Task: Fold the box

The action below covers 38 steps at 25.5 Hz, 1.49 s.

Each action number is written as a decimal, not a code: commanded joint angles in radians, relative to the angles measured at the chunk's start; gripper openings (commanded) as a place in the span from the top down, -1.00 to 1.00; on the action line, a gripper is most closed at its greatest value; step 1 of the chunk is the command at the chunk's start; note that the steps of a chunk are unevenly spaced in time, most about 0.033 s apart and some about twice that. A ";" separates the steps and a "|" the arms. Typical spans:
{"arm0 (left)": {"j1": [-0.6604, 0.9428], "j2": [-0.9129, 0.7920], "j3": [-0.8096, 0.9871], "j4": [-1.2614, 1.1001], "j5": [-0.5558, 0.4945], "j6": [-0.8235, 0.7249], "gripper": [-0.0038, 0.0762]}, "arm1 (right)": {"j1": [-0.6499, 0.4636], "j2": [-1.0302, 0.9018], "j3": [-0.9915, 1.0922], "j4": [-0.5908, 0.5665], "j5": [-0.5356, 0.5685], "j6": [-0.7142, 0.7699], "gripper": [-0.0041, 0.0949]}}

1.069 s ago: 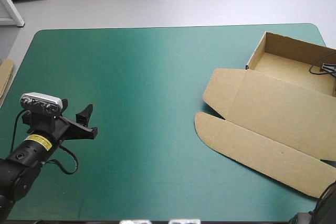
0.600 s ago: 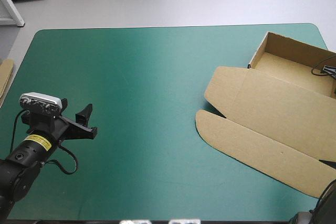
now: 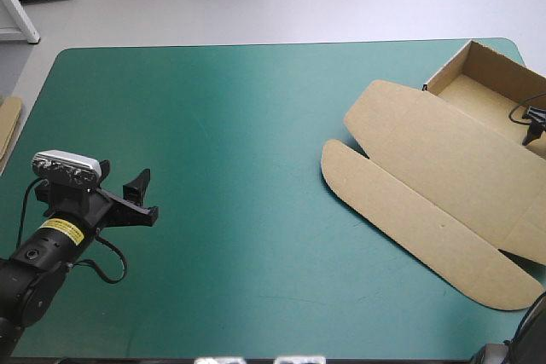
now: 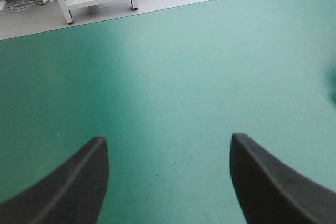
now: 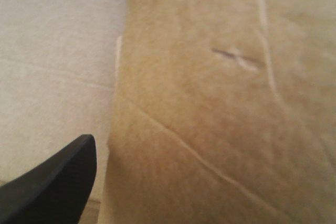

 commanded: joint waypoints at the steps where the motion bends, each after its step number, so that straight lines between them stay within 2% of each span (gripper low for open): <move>1: -0.004 -0.003 -0.026 0.002 -0.069 -0.009 -0.28 | -0.010 -0.059 -0.018 0.042 0.034 -0.023 -0.56; 8: -0.004 -0.003 -0.026 0.002 -0.066 -0.009 -0.28 | -0.010 -0.111 -0.088 0.053 0.040 -0.031 -0.56; 12: -0.004 -0.003 -0.026 0.002 -0.066 -0.009 -0.28 | -0.010 -0.134 -0.145 -0.010 0.064 -0.009 -0.56; 17: -0.004 -0.003 -0.026 0.002 -0.065 -0.009 -0.28 | -0.010 -0.172 -0.169 -0.012 0.064 0.000 -0.56; 21: -0.004 -0.003 -0.026 0.012 -0.065 -0.009 -0.28 | -0.010 -0.223 -0.169 0.084 0.064 -0.014 -0.56; 25: -0.004 -0.003 -0.026 0.017 -0.065 -0.005 -0.28 | 0.013 -0.290 -0.157 0.276 0.064 -0.083 -0.55; 27: -0.004 -0.003 -0.026 0.017 -0.067 -0.005 -0.28 | 0.086 -0.341 -0.149 0.342 0.064 -0.114 -0.52; 30: -0.004 -0.003 -0.026 0.017 -0.077 -0.005 -0.28 | 0.226 -0.393 -0.126 0.350 0.051 -0.152 -0.41; 32: -0.004 -0.003 -0.026 0.017 -0.079 -0.005 -0.28 | 0.384 -0.431 -0.101 0.297 0.032 -0.167 -0.28; 36: -0.004 -0.003 -0.026 0.017 -0.079 -0.005 -0.28 | 0.701 -0.541 0.030 0.137 -0.038 -0.150 -0.27; 38: -0.004 -0.003 -0.026 0.017 -0.079 -0.005 -0.28 | 0.765 -0.594 0.109 0.107 -0.098 -0.144 -0.27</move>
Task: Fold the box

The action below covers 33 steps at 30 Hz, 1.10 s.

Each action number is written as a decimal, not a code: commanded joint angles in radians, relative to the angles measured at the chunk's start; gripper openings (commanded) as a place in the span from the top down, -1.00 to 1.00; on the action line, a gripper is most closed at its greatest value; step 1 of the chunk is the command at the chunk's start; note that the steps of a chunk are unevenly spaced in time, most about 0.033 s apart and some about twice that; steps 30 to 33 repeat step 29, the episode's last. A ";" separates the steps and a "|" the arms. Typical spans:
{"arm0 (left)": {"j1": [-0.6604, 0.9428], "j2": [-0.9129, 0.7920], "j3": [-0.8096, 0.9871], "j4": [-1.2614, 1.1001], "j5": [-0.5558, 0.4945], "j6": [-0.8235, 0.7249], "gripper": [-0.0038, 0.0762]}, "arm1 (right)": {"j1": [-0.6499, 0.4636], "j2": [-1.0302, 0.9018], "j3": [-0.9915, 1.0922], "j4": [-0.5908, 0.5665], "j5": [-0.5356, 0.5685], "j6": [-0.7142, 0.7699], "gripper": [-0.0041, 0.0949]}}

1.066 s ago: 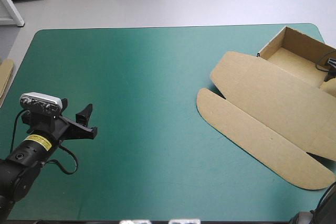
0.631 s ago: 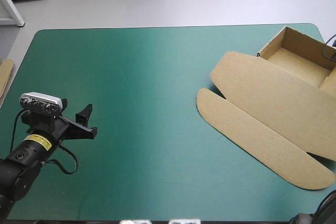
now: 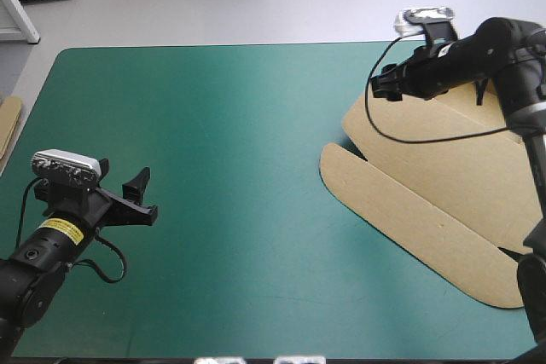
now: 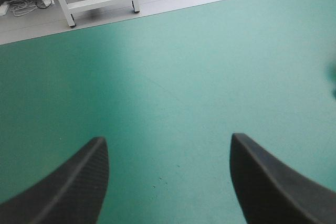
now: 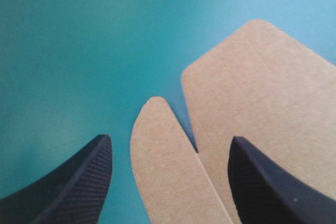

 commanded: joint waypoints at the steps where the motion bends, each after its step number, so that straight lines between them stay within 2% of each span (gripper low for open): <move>1: -0.004 -0.003 -0.026 0.005 -0.072 -0.005 -0.28 | 0.101 -0.147 0.107 -0.062 -0.144 0.013 -0.27; 4: -0.004 -0.003 -0.026 0.003 -0.072 -0.005 -0.28 | 0.164 -0.263 0.286 -0.097 -0.304 0.020 -0.27; 8: -0.004 -0.003 -0.021 0.003 -0.076 -0.005 -0.28 | 0.194 -0.433 0.557 -0.068 -0.525 0.020 -0.27; 14: -0.004 -0.008 0.114 -0.028 -0.194 -0.005 -0.28 | 0.214 -0.617 0.922 -0.065 -0.763 0.000 -0.27; 19: -0.004 -0.038 0.239 -0.054 -0.344 -0.009 -0.28 | 0.214 -0.702 1.167 -0.041 -0.975 -0.028 -0.27; 24: -0.004 -0.043 0.289 -0.061 -0.346 -0.009 -0.28 | 0.214 -0.712 1.303 -0.014 -1.067 -0.027 -0.27; 33: -0.004 -0.043 0.289 -0.098 -0.373 -0.009 -0.28 | 0.214 -0.712 1.312 -0.012 -1.106 -0.027 -0.27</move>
